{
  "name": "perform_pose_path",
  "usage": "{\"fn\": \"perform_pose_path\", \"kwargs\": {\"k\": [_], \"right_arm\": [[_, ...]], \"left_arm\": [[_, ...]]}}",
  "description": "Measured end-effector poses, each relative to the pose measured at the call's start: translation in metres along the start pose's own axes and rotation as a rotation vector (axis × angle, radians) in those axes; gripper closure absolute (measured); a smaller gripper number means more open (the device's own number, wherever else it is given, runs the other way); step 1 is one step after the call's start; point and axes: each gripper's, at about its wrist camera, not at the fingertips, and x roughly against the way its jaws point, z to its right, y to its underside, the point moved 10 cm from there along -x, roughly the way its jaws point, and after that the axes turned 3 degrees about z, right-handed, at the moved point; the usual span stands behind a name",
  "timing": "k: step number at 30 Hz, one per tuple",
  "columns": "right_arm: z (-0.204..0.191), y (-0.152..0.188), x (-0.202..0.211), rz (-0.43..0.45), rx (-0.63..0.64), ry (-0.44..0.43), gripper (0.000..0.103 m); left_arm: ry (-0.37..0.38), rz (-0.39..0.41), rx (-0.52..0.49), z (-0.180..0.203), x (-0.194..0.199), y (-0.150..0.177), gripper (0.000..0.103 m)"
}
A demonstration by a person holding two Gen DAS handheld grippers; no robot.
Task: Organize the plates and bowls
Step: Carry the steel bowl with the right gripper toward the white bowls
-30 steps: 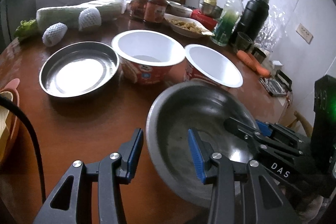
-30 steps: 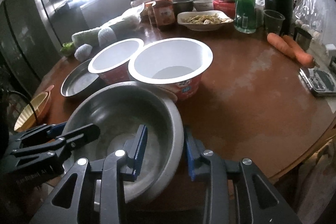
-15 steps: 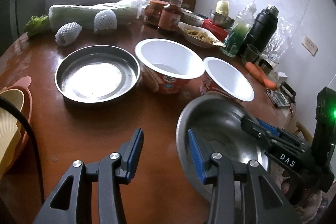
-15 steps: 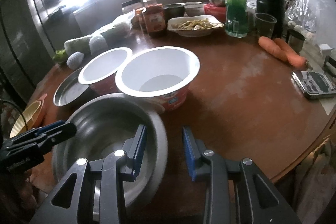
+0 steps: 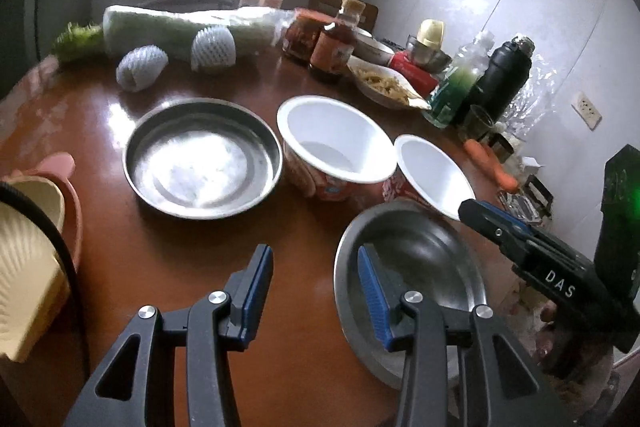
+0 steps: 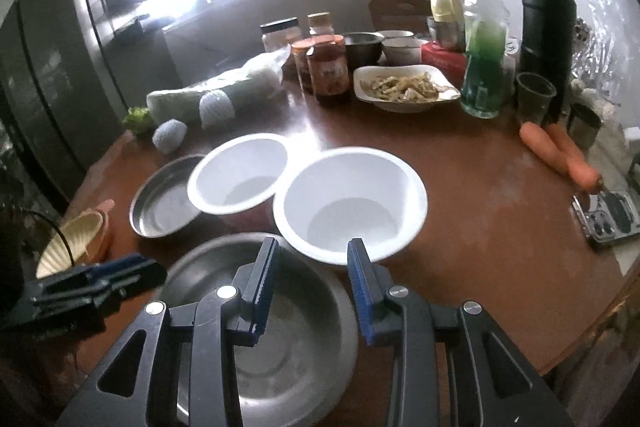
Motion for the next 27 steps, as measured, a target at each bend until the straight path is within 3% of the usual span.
{"fn": "perform_pose_path", "kwargs": {"k": [8, 14, 27], "right_arm": [[0.031, -0.011, 0.0, -0.001, -0.054, 0.061, 0.067], [0.061, -0.015, -0.005, -0.026, -0.082, 0.096, 0.066], [0.072, -0.018, -0.034, -0.102, -0.054, 0.038, 0.066]], "left_arm": [[0.005, 0.01, -0.018, 0.02, 0.0, -0.026, 0.059], [0.033, -0.042, -0.048, 0.056, -0.024, -0.035, 0.059], [0.029, -0.148, -0.058, 0.09, -0.069, -0.037, 0.059]]}}
